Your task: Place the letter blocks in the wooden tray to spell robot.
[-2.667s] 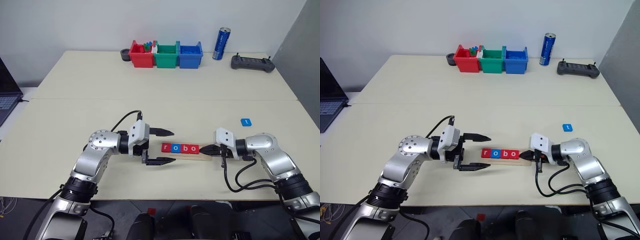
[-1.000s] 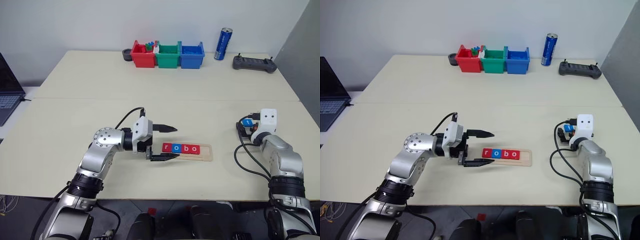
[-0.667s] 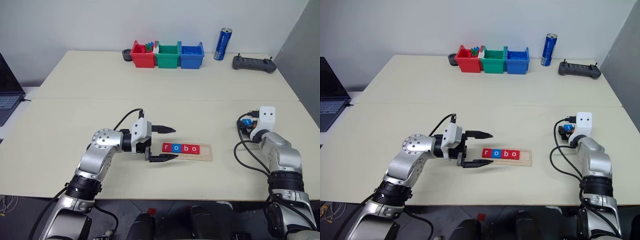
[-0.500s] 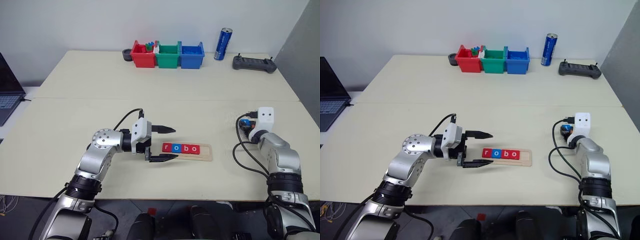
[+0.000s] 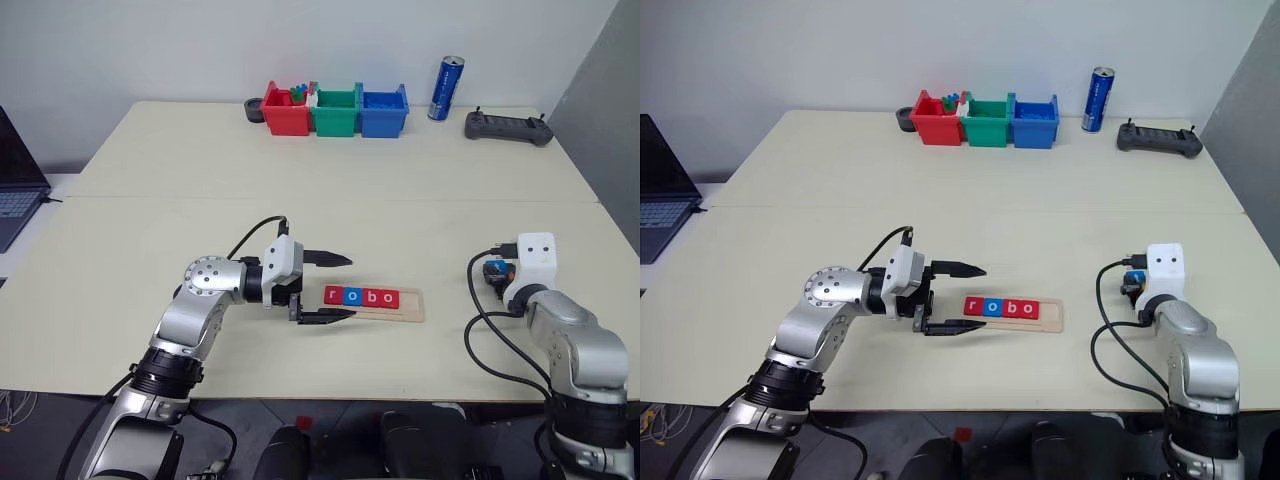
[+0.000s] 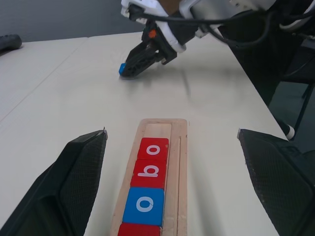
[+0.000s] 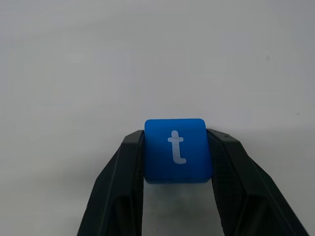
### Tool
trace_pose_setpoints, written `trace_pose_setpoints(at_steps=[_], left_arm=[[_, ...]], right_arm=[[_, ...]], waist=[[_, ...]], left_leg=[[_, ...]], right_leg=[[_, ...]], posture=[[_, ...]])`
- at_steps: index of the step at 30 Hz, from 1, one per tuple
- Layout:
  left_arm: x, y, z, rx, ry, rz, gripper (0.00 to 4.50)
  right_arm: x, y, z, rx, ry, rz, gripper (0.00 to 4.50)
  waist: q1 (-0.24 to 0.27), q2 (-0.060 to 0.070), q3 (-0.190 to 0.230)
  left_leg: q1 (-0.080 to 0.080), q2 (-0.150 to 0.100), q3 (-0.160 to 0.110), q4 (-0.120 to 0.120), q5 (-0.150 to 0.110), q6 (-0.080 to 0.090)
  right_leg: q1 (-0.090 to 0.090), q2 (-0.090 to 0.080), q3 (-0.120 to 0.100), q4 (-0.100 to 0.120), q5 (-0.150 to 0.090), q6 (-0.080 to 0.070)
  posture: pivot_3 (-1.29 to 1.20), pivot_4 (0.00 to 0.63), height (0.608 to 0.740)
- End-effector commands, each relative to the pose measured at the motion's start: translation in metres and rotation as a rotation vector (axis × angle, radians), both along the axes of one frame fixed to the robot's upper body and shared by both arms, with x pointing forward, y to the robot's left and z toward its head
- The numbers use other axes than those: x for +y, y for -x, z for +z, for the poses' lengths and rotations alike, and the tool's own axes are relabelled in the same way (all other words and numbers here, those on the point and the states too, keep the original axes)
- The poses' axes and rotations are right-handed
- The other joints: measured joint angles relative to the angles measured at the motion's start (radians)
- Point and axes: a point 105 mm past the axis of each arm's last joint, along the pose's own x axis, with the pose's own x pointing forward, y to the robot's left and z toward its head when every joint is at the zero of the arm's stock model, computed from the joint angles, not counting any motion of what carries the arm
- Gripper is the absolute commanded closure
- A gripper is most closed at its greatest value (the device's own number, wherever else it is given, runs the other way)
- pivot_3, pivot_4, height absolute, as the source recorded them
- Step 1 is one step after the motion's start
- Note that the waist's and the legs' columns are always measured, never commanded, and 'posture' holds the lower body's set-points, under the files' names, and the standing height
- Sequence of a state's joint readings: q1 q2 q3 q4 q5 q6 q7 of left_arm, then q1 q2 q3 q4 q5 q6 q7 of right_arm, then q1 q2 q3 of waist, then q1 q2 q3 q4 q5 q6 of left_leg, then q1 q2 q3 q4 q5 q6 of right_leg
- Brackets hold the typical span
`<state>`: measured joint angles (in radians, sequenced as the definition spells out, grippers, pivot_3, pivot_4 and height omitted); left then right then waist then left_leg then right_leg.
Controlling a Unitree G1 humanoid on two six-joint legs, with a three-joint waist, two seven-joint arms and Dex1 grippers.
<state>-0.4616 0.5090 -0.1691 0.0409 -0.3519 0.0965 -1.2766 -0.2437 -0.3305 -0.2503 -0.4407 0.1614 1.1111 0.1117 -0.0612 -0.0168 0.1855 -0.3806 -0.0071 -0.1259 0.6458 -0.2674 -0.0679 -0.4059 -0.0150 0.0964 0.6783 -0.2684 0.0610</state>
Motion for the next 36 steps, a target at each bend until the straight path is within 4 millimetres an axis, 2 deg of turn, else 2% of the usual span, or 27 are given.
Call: trace_pose_setpoints(at_steps=[1, 4, 14, 19, 23, 28, 33, 36], left_arm=[[-0.002, 0.004, 0.006, -0.037, 0.011, -0.018, 0.0], [-0.003, 0.004, 0.006, -0.035, 0.013, -0.021, 0.0], [-0.004, 0.006, 0.006, -0.038, 0.013, -0.027, 0.0], [-0.004, 0.006, 0.005, -0.038, 0.011, -0.026, 0.0], [-0.005, 0.005, 0.006, -0.042, 0.012, -0.023, 0.0], [-0.005, 0.004, 0.006, -0.045, 0.014, -0.02, 0.0], [-0.007, 0.003, 0.007, -0.048, 0.016, -0.021, 0.0], [-0.006, 0.002, 0.007, -0.048, 0.015, -0.021, 0.0]], right_arm=[[0.025, 0.02, 0.008, 0.017, -0.037, 0.025, 3.04], [0.04, 0.031, -0.002, 0.064, -0.071, 0.028, 3.04], [0.051, 0.047, -0.029, 0.184, -0.125, -0.006, 3.04], [0.057, 0.05, -0.032, 0.205, -0.139, 0.023, 3.04], [0.054, 0.049, -0.034, 0.204, -0.14, 0.014, 1.62], [0.049, 0.042, -0.023, 0.148, -0.115, 0.004, 0.01], [0.037, 0.027, -0.001, 0.052, -0.042, -0.012, 0.01], [0.04, 0.01, 0.021, -0.043, 0.032, 0.079, 0.01]], waist=[[0.001, 0.0, 0.0], [0.001, 0.0, 0.0], [0.003, 0.0, 0.0], [0.003, 0.0, 0.0], [0.003, 0.0, -0.001], [0.003, -0.001, -0.001], [0.003, -0.001, -0.001], [0.003, -0.001, -0.001]], left_leg=[[0.0, 0.0, 0.0, 0.0, 0.0, 0.0], [0.0, 0.0, -0.001, 0.0, 0.0, 0.0], [0.0, 0.0, -0.001, 0.0, 0.0, 0.0], [0.0, 0.0, -0.001, 0.0, 0.0, 0.0], [0.0, 0.0, -0.001, -0.001, 0.0, 0.0], [0.0, 0.0, -0.001, 0.0, 0.0, 0.0], [0.0, 0.0, 0.0, 0.0, 0.0, 0.0], [0.0, 0.0, 0.0, -0.001, 0.0, 0.0]], right_leg=[[0.0, 0.0, 0.0, 0.0, 0.0, 0.0], [0.0, 0.0, -0.001, 0.0, 0.0, 0.0], [0.0, 0.0, -0.001, -0.001, 0.0, 0.0], [0.0, 0.0, -0.001, -0.001, 0.0, 0.0], [0.0, 0.0, -0.001, -0.001, 0.0, 0.0], [0.001, 0.0, -0.001, -0.001, 0.0, 0.0], [0.001, 0.0, -0.001, -0.002, 0.0, 0.0], [0.0, 0.0, -0.001, -0.002, 0.0, 0.0]], posture=[[0.0, 0.15, 0.74], [0.0, 0.15, 0.74], [0.0, 0.15, 0.74], [0.0, 0.15, 0.74], [0.0, 0.15, 0.74], [0.0, 0.15, 0.74], [0.0, 0.15, 0.74], [0.0, 0.15, 0.74]])
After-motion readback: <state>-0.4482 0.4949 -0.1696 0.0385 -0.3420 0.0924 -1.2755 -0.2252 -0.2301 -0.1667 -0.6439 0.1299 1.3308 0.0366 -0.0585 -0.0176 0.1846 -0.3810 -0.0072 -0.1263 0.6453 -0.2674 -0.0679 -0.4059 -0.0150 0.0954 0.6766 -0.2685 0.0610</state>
